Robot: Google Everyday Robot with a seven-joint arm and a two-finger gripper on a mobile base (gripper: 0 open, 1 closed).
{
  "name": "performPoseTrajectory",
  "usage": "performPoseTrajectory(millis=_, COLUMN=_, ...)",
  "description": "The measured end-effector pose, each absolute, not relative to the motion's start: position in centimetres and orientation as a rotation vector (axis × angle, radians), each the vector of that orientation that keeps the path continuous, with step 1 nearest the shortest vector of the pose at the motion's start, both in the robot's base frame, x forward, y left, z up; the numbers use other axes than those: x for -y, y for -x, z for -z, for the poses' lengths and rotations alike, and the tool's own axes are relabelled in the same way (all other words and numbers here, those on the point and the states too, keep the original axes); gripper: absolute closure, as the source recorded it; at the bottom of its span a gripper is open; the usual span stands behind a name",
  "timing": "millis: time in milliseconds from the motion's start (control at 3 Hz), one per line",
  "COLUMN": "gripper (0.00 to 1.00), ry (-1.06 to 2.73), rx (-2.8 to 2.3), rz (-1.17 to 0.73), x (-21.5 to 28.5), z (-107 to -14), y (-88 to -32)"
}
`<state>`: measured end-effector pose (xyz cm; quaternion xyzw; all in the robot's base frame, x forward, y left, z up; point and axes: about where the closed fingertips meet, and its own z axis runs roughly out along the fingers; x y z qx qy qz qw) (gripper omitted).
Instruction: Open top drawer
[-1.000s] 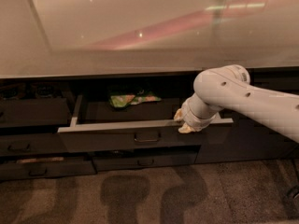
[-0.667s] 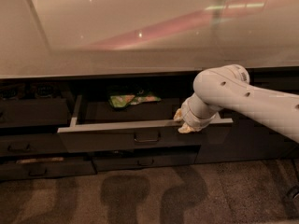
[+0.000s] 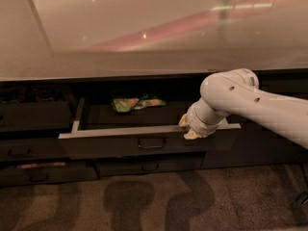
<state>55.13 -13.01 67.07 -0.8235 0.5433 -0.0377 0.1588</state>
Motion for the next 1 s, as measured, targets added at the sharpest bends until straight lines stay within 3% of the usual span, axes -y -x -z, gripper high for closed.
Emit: performPoseTrajectory(millis=1000, gripper=1.00, ry=2.359, rx=-1.529, rz=0.121, x=12.74, z=-67.74, y=-54.26)
